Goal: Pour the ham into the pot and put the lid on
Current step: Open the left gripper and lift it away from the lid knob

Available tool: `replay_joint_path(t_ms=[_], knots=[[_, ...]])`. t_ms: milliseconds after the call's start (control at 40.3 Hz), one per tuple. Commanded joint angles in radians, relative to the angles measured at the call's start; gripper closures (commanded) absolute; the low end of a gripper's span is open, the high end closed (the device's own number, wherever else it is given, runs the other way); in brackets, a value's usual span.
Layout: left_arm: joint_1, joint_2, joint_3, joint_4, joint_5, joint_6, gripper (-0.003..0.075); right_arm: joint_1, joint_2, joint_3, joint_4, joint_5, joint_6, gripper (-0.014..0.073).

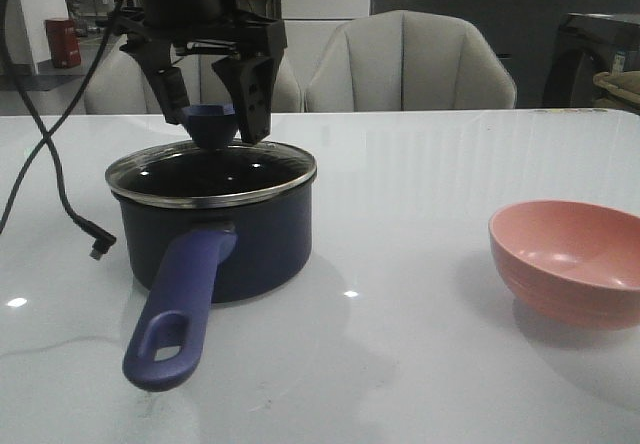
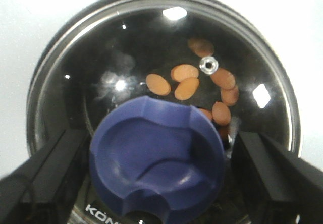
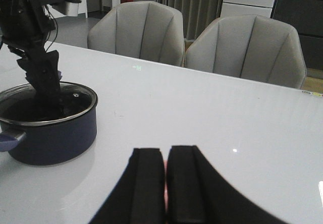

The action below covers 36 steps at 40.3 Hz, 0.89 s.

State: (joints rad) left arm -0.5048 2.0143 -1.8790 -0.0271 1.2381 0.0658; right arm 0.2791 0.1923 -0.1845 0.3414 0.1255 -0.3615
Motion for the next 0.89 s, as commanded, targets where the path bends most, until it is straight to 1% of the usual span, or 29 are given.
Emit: replay_joint_path(t_ms=[0,248,397,496,596,869], knots=[[-0.007,-0.069,-0.059,-0.004,0.048,-0.011,0.0142,0.002,0.009,-0.025,0.003,-0.083,-0.005,0.0403],[0.001,-0.149,-0.062,-0.004,0.048,-0.066,0.0146,0.002,0.009,-0.025,0.003,-0.083,-0.005,0.0403],[0.003,-0.226,-0.018,-0.004,0.035,-0.066,0.0146,0.002,0.009,-0.025,0.003,-0.083,-0.005,0.0403],[0.003,-0.301,0.066,-0.004,-0.044,-0.066,0.0146,0.002,0.009,-0.025,0.003,-0.083,-0.005,0.0403],[0.006,-0.390,0.192,0.000,-0.141,-0.081,0.0146,0.002,0.009,-0.025,0.003,-0.083,-0.005,0.0403],[0.006,-0.657,0.519,0.035,-0.325,-0.083,0.0146,0.002,0.009,-0.025,0.003,-0.083,-0.005,0.0403]])
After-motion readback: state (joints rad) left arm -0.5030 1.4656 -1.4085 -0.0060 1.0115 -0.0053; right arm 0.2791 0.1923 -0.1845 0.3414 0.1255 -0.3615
